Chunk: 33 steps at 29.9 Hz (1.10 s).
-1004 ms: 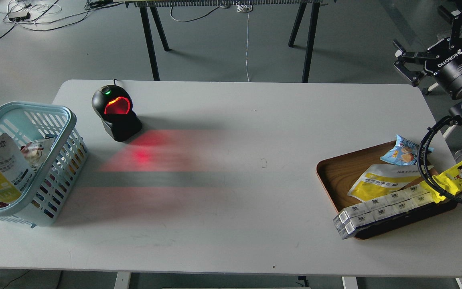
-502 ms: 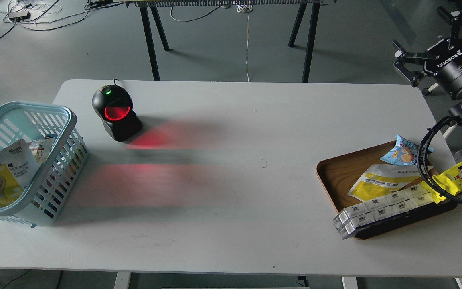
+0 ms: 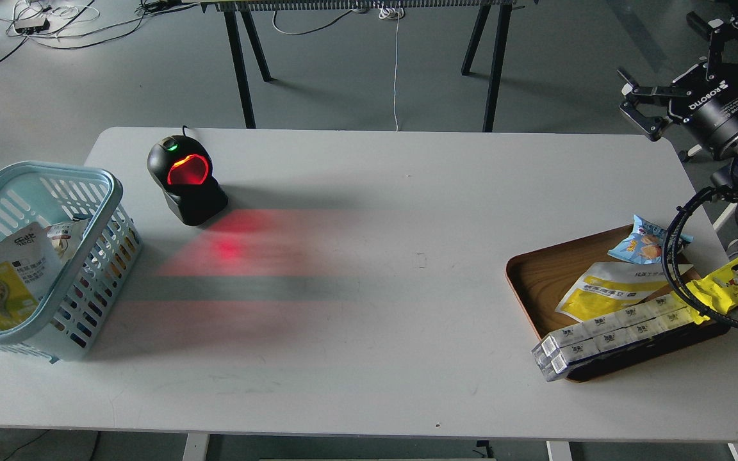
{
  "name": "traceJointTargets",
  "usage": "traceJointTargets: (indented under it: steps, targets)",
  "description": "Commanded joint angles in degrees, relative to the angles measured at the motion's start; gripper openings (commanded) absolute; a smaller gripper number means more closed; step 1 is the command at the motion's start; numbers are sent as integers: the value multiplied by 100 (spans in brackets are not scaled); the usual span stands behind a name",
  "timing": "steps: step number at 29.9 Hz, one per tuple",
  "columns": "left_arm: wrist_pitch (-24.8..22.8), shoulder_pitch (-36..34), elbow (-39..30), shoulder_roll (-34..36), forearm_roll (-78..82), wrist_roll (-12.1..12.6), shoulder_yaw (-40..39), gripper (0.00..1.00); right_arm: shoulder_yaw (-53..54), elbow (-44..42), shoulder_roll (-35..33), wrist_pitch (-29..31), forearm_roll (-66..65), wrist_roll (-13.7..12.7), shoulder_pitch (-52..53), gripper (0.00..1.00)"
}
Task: Scan snack and place in basket
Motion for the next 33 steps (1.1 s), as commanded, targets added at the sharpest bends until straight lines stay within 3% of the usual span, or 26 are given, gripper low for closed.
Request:
traceJointTargets:
  steps: [1,4,7,18,26,30,33]
  targets:
    - [-142,-510,54,-713,-1766,292,-10,98,-3,47,0,-145,-18,-8,-9,97]
    - [-142,-669,55,-1433,-3155,547,-185,99,-12,47,0,-233,-18,-26,26,99]
    - [-177,-651,142,-2101,-4666,644,-467,99,-12,56,0,-304,-27,-35,78,99]
    - [-1020,-204,1460,-3614,-7771,618,-704,99,-21,109,-9,-374,-124,-35,219,99]
    - [-2039,771,2558,-4809,-8521,653,-1678,99,-109,126,-61,-365,-141,-35,105,99]
    - [-2628,1185,2744,-5082,-8898,715,-2452,100,-38,161,-114,-365,-132,-26,-158,99]
    - [-2752,1212,2788,-5153,-9013,872,-2726,100,-30,319,-219,-365,-132,-9,-281,99]
